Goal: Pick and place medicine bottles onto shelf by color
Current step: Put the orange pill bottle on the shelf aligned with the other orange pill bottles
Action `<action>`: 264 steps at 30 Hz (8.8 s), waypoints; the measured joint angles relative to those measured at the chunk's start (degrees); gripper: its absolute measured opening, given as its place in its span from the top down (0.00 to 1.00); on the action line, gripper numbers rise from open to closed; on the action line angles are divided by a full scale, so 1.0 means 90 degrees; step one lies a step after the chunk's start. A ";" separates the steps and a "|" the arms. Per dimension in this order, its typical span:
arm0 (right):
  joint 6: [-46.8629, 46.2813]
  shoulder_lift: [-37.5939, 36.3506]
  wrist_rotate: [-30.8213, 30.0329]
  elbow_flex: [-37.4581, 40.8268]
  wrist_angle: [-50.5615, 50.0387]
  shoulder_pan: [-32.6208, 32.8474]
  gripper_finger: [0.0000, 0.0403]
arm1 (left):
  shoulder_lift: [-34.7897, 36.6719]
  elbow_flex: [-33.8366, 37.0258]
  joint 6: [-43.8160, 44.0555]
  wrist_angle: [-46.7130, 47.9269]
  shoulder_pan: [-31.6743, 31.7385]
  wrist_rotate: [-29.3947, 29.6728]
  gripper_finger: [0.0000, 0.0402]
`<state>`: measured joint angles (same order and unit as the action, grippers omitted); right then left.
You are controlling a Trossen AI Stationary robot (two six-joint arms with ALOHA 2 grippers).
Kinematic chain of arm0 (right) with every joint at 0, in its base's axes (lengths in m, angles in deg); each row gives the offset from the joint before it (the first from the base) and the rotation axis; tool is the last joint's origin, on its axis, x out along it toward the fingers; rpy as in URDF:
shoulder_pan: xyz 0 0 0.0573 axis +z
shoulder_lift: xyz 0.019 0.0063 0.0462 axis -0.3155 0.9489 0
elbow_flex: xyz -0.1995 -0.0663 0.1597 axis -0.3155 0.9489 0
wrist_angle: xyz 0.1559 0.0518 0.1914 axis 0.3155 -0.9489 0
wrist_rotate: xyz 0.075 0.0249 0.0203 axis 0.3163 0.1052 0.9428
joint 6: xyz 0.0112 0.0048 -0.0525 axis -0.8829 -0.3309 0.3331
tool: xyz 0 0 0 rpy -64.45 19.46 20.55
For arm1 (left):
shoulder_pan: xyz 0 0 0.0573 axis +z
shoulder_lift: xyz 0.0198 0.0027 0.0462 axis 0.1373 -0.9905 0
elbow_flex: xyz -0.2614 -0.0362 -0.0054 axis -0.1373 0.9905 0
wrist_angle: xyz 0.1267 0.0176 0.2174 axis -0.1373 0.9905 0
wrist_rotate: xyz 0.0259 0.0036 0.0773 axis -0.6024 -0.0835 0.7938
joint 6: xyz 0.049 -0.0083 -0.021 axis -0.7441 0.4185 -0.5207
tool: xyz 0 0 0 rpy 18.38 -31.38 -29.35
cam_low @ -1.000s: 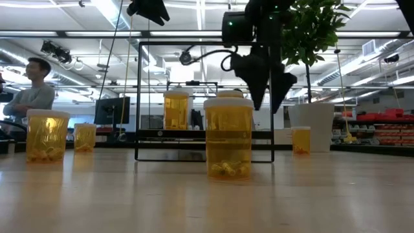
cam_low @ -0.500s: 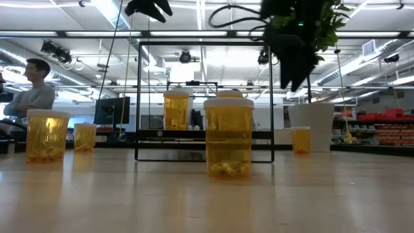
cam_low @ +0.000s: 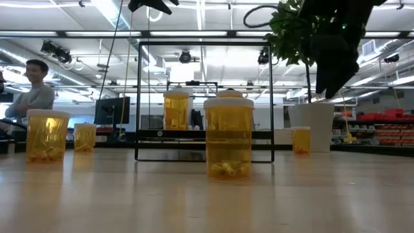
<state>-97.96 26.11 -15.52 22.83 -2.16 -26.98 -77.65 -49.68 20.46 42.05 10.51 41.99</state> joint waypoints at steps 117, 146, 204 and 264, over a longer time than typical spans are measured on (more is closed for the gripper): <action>-0.0428 0.3197 0.1485 -0.2157 0.0009 -0.1444 0.43 | 0.0000 0.0000 -0.1922 -0.0280 0.0227 -0.1668 0.57; 0.0957 0.3195 0.1070 -0.1913 -0.0577 -0.1531 0.12 | 0.0000 0.0000 -0.1988 -0.0280 0.0220 -0.1668 0.57; 0.0558 0.3198 0.1354 -0.1346 0.0345 -0.1603 0.44 | 0.0000 0.0001 -0.1986 -0.0280 0.0222 -0.1501 0.57; 0.0775 0.6022 0.1325 -0.6257 -0.1309 -0.0069 0.43 | 0.0634 0.0000 -0.2202 -0.0618 0.1145 -0.1474 0.57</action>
<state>-90.99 80.31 -3.59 -33.48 -13.94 -27.61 -71.95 -49.68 0.64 36.49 20.82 28.72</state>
